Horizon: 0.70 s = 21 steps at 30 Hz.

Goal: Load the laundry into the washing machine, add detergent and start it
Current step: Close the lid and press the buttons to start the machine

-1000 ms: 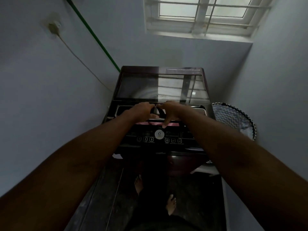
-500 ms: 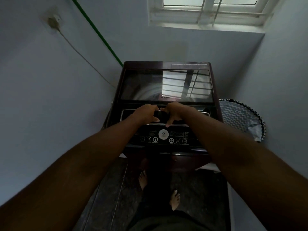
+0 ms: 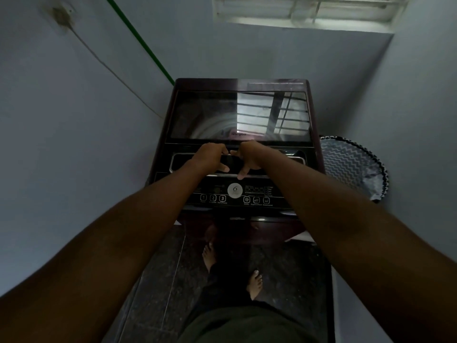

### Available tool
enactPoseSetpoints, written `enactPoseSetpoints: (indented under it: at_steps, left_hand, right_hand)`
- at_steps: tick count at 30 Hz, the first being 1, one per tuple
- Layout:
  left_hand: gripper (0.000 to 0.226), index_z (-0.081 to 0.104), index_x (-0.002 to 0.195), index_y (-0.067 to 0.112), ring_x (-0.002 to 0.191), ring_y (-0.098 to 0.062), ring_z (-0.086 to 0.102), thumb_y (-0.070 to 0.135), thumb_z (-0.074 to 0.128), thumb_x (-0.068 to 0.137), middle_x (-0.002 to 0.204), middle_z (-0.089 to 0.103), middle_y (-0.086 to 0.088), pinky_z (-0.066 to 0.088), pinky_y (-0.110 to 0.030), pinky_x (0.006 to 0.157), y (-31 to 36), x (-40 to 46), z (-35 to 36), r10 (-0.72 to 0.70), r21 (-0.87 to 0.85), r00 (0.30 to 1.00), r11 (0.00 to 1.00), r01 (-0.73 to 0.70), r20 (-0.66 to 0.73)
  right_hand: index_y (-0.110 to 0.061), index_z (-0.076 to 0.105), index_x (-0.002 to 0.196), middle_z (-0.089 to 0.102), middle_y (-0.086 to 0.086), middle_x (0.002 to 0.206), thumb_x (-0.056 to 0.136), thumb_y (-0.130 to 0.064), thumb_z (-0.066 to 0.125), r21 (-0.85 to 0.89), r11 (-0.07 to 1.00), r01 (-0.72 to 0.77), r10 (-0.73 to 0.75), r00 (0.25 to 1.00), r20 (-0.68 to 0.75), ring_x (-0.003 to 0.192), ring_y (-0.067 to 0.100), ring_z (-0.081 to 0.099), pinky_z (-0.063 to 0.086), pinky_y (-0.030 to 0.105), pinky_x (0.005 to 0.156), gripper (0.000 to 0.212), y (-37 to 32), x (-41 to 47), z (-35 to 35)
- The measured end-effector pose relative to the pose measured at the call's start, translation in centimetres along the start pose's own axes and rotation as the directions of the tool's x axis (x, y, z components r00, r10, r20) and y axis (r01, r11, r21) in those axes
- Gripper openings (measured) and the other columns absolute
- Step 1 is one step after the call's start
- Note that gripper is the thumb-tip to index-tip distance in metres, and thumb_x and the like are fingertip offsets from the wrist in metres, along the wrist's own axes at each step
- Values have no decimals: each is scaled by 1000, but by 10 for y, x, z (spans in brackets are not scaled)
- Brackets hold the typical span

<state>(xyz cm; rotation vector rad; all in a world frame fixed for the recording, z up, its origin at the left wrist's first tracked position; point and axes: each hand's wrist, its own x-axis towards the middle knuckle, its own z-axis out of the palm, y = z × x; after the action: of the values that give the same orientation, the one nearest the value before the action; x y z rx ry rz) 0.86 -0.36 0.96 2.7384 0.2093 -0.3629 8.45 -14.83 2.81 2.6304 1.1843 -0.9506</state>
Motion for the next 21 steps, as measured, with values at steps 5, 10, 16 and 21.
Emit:
enactPoseSetpoints:
  at_steps: [5,10,16,21]
  left_hand:
    - [84,49,137,18,121,-29,51,33,89,64,132,53,-8,44,-37,99,2,-4,-6,34,114,994,992,-46,106]
    - [64,62,130,16,116,-20,60,34,84,73,127,64,-5,46,-29,97,-6,-4,-18,49,-57,992,997,-42,115]
    - [39,68,119,14,110,-22,62,30,73,85,118,66,-8,46,-29,95,-36,-14,-66,21,-111,977,993,-45,-210]
    - [27,69,109,13,97,-24,61,33,63,91,105,67,-9,46,-31,84,-67,-14,-141,-44,-102,847,995,-12,-530]
  right_hand:
    - [-19,40,147,56,9,124,75,-45,79,-35,999,21,-21,1000,5,120,25,50,38,32,98,86,-2,-4,-6]
    - [-20,50,139,59,6,130,63,-46,86,-20,1000,19,-18,1000,16,122,28,53,41,42,104,87,-15,3,-25]
    - [-10,65,112,65,14,115,87,-34,66,11,999,30,-22,912,-410,105,33,63,50,37,80,34,-29,16,-64]
    - [-6,67,107,66,19,114,90,-35,57,143,983,114,-2,789,-614,104,37,62,51,38,81,35,-65,32,-142]
